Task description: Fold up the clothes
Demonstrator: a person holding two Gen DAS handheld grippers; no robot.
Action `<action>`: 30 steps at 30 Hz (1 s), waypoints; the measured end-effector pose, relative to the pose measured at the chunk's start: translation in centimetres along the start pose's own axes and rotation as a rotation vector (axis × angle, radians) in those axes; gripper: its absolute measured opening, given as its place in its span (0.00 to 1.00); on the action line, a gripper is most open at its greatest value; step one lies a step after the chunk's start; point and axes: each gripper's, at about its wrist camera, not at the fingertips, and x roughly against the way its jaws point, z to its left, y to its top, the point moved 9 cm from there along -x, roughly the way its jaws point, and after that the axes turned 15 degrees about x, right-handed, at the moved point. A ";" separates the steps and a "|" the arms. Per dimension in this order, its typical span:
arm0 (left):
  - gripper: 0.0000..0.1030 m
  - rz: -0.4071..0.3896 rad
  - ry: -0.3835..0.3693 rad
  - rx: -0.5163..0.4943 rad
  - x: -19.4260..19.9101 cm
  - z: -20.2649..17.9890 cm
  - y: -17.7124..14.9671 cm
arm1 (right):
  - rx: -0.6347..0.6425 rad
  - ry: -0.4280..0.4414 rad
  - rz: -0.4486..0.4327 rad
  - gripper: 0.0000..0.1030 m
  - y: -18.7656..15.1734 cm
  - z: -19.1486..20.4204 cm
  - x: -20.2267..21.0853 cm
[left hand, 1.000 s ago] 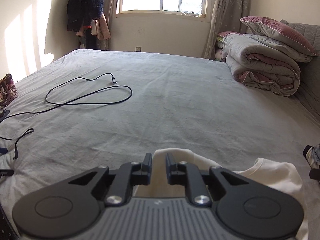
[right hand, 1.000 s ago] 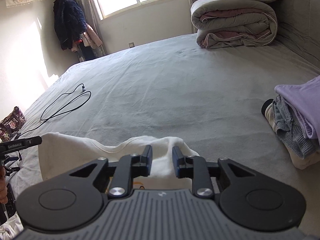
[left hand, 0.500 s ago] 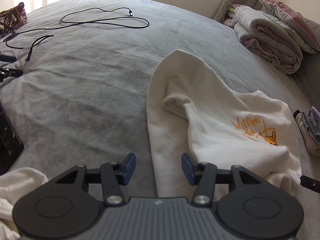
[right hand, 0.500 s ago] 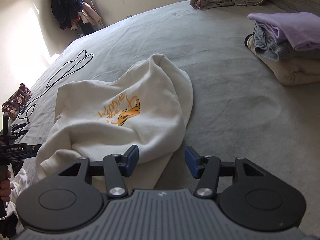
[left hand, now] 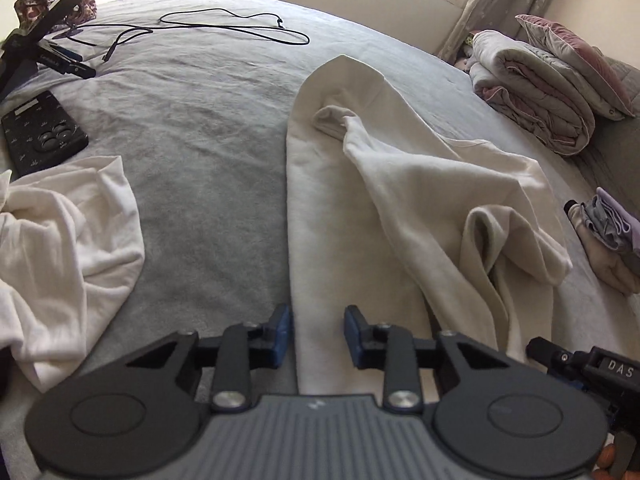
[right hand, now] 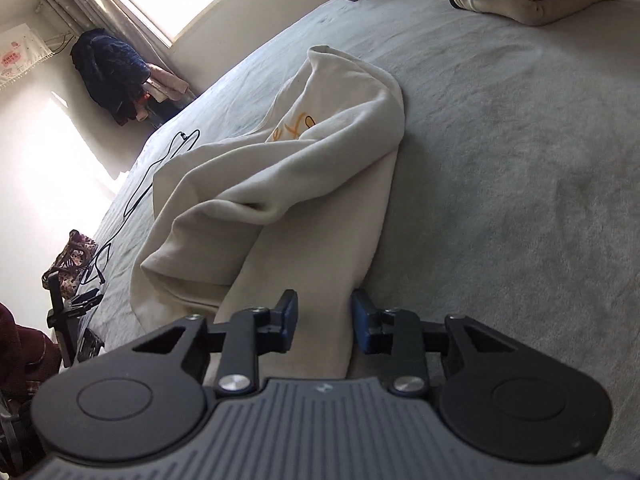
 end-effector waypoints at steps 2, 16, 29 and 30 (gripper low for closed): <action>0.04 -0.018 0.008 -0.005 0.0 0.2 0.1 | -0.010 -0.007 0.002 0.06 -0.1 -0.4 0.2; 0.01 -0.198 0.153 -0.023 4.3 5.8 8.7 | 0.080 -0.226 -0.073 0.04 4.6 -7.5 4.5; 0.01 -0.311 0.296 -0.057 4.8 9.5 18.3 | 0.185 -0.451 -0.094 0.04 11.0 -14.3 5.6; 0.01 -0.317 0.301 -0.060 4.7 9.4 18.9 | 0.177 -0.465 -0.098 0.04 11.5 -14.8 5.7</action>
